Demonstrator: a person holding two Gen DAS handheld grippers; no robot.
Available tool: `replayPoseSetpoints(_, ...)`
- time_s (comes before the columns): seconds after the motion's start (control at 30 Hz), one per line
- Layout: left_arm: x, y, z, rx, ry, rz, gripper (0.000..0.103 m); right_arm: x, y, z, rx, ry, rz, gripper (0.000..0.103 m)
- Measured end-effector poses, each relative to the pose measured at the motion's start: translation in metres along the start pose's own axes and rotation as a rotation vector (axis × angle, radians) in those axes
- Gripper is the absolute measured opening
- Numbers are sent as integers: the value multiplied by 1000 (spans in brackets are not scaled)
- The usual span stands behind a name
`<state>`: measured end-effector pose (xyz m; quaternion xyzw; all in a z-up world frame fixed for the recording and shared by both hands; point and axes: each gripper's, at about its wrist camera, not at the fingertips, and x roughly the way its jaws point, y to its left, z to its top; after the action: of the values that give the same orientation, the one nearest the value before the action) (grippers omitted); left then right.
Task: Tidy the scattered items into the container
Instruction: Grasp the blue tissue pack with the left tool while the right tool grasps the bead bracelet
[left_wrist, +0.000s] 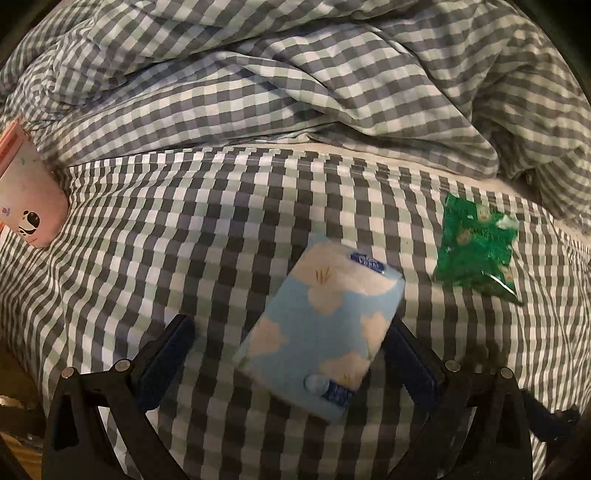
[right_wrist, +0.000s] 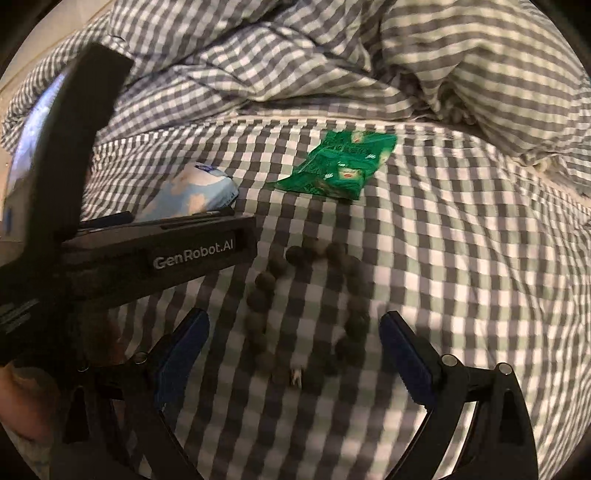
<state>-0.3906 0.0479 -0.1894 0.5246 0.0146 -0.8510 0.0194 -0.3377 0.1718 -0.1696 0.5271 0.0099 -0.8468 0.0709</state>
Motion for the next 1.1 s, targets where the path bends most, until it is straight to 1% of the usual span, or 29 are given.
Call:
replayPoseSetpoints(0.07, 2, -1, 1, 23, 4, 8, 103, 2, 1, 2, -10, -8, -5, 94)
replayPoseSetpoints(0.2, 4, 0, 1, 21, 11, -7, 103, 6, 1, 4, -13, -2, -22, 94)
replayPoseSetpoints(0.23, 4, 0, 1, 26, 17, -7, 103, 7, 3, 3, -23, -2, -36, 92)
replayPoseSetpoints(0.27, 4, 0, 1, 29, 20, -7, 103, 6, 5, 3, -35, -4, -54, 84)
replayPoseSetpoints(0.3, 3, 0, 0, 36, 23, -11, 98, 5, 7, 2, -46, -9, -75, 77)
replayPoseSetpoints(0.33, 1, 0, 0, 45, 23, -21, 87, 2, 7, 1, -51, -16, -86, 60)
replayPoseSetpoints(0.37, -2, 0, 0, 59, 19, -31, 79, 0, 6, 0, -52, -18, -87, 36)
replayPoseSetpoints(0.4, -8, -1, 0, 74, 12, -36, 64, -3, 4, 0, -55, -14, -86, 25)
replayPoseSetpoints(0.47, -15, -2, -1, 87, 16, -20, 63, -10, -1, -1, -41, -13, -68, 19)
replayPoseSetpoints(0.53, -22, -2, -5, 88, 19, -19, 62, -19, -6, -3, -22, -23, -57, 11)
replayPoseSetpoints(0.63, -41, -4, -10, 90, -12, -33, 62, -37, -9, -8, -28, -49, -93, 11)
replayPoseSetpoints(0.83, -74, -11, -12, 90, -38, -36, 62, -67, -19, -15, -5, -69, -75, 11)
replayPoseSetpoints(0.97, -94, -10, -15, 110, -52, -34, 62, -82, -19, -17, 4, -89, -72, 11)
replayPoseSetpoints(1.1, -115, -11, -19, 107, -68, -22, 62, -97, -14, -16, 1, -107, -71, 11)
